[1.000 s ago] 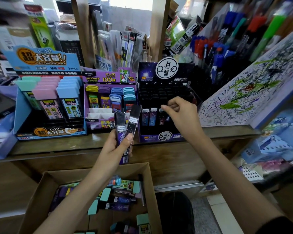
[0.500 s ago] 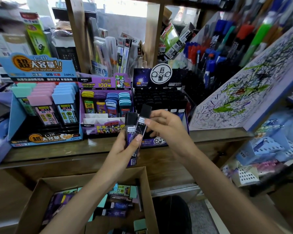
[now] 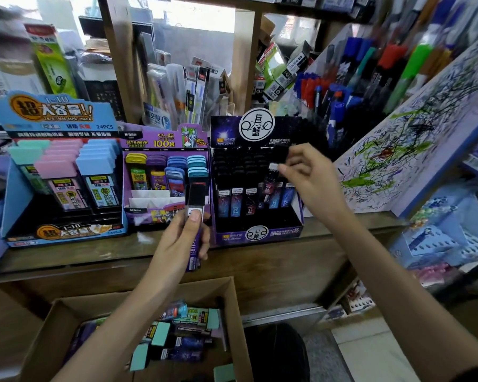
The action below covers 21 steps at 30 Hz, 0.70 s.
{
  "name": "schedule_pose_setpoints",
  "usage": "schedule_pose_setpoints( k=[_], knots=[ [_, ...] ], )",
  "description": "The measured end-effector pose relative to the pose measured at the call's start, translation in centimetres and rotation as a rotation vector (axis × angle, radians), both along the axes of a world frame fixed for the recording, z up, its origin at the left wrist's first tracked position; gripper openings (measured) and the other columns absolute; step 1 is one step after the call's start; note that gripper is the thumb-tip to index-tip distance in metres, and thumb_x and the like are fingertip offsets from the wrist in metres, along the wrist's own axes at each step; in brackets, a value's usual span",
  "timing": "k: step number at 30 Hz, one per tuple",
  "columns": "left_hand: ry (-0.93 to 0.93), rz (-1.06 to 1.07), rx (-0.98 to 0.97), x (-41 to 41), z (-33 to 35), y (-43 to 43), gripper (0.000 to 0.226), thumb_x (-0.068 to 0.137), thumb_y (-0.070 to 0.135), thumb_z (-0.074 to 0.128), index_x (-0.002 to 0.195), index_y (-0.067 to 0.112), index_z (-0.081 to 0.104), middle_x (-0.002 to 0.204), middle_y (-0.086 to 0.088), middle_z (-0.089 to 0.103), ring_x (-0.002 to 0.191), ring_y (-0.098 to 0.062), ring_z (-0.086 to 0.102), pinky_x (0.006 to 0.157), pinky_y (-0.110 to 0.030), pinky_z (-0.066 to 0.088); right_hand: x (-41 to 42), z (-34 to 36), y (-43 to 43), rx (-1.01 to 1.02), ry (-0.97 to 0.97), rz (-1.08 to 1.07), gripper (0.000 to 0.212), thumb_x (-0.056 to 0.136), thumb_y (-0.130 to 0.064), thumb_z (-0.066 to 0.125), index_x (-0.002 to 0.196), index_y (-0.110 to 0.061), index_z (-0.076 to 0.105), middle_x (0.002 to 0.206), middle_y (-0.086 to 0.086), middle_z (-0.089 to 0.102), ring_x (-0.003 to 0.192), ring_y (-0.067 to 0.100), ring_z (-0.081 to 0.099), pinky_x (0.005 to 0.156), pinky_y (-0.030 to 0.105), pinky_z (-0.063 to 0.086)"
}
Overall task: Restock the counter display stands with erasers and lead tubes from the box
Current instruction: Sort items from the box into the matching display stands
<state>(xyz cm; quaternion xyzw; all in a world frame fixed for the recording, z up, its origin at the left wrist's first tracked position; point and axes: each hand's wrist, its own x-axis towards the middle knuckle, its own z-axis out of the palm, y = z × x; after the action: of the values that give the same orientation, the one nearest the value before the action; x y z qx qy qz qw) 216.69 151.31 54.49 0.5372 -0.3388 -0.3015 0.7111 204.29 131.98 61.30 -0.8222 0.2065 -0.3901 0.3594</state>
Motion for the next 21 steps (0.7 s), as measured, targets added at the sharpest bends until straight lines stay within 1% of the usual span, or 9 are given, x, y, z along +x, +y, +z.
schedule_pose_setpoints(
  k=[3,7,10,12,14,16,18,21],
  knots=[
    [-0.01,-0.004,0.007,-0.1,-0.2,-0.1,0.043,0.084,0.04,0.042,0.104,0.002,0.047,0.061,0.006,0.051,0.05,-0.011,0.041,0.051,-0.023,0.042,0.4,-1.5,0.0,-0.031,0.068,0.007,0.018,0.089,-0.012,0.062,0.102,-0.021,0.053,0.086,-0.012,0.057,0.08,0.005,0.058,0.074,0.014,0.048],
    [-0.022,-0.019,0.028,0.1,-0.5,0.1,0.049,0.083,0.042,0.042,0.108,0.0,0.046,0.062,0.006,0.052,0.051,-0.01,0.042,0.053,-0.025,0.041,0.4,-2.3,-0.1,-0.033,0.097,0.022,0.018,0.089,-0.014,0.062,0.098,-0.026,0.053,0.085,-0.013,0.056,0.081,0.005,0.058,0.072,0.011,0.047],
    [-0.045,-0.013,0.033,0.3,-0.6,0.1,0.054,0.082,0.046,0.044,0.108,-0.001,0.046,0.062,0.007,0.052,0.051,-0.01,0.043,0.053,-0.024,0.042,0.3,-2.6,-0.2,0.017,0.06,0.039,0.02,0.089,-0.012,0.063,0.094,-0.029,0.053,0.086,-0.009,0.058,0.083,0.01,0.06,0.074,0.015,0.049],
    [-0.053,-0.009,0.035,0.4,-0.7,0.2,0.054,0.082,0.047,0.044,0.107,-0.001,0.046,0.062,0.006,0.053,0.051,-0.01,0.044,0.053,-0.025,0.042,0.2,-2.5,-0.3,0.049,0.04,0.053,0.019,0.089,-0.011,0.062,0.094,-0.028,0.055,0.087,-0.004,0.061,0.085,0.013,0.061,0.076,0.019,0.051],
    [-0.051,-0.006,0.036,0.5,-0.7,0.1,0.054,0.082,0.048,0.045,0.107,0.0,0.046,0.062,0.006,0.053,0.051,-0.01,0.044,0.053,-0.025,0.043,0.2,-2.5,-0.3,0.059,0.035,0.071,0.018,0.088,-0.01,0.063,0.095,-0.027,0.057,0.088,-0.004,0.061,0.085,0.012,0.062,0.077,0.019,0.052],
    [-0.043,-0.004,0.035,0.5,-0.8,0.1,0.054,0.081,0.05,0.045,0.106,0.001,0.047,0.063,0.007,0.053,0.051,-0.011,0.044,0.052,-0.024,0.044,0.3,-2.7,-0.2,0.029,0.056,0.061,0.016,0.089,-0.012,0.062,0.103,-0.019,0.06,0.091,-0.004,0.061,0.087,0.011,0.063,0.08,0.02,0.052],
    [-0.031,-0.005,0.036,0.5,-0.9,0.2,0.055,0.08,0.052,0.047,0.105,0.004,0.049,0.063,0.006,0.053,0.052,-0.011,0.044,0.052,-0.023,0.045,0.4,-2.8,-0.1,-0.004,0.066,0.041,0.022,0.089,-0.013,0.062,0.111,-0.011,0.06,0.096,-0.001,0.062,0.089,0.013,0.063,0.082,0.021,0.052],
    [-0.032,-0.009,0.039,0.7,-1.0,0.4,0.057,0.08,0.053,0.047,0.107,0.004,0.05,0.064,0.007,0.054,0.052,-0.01,0.045,0.052,-0.022,0.045,0.2,-2.3,-0.3,-0.023,0.061,0.034,0.024,0.089,-0.011,0.061,0.113,-0.009,0.059,0.095,0.0,0.061,0.088,0.015,0.062,0.083,0.024,0.052]
  ],
)
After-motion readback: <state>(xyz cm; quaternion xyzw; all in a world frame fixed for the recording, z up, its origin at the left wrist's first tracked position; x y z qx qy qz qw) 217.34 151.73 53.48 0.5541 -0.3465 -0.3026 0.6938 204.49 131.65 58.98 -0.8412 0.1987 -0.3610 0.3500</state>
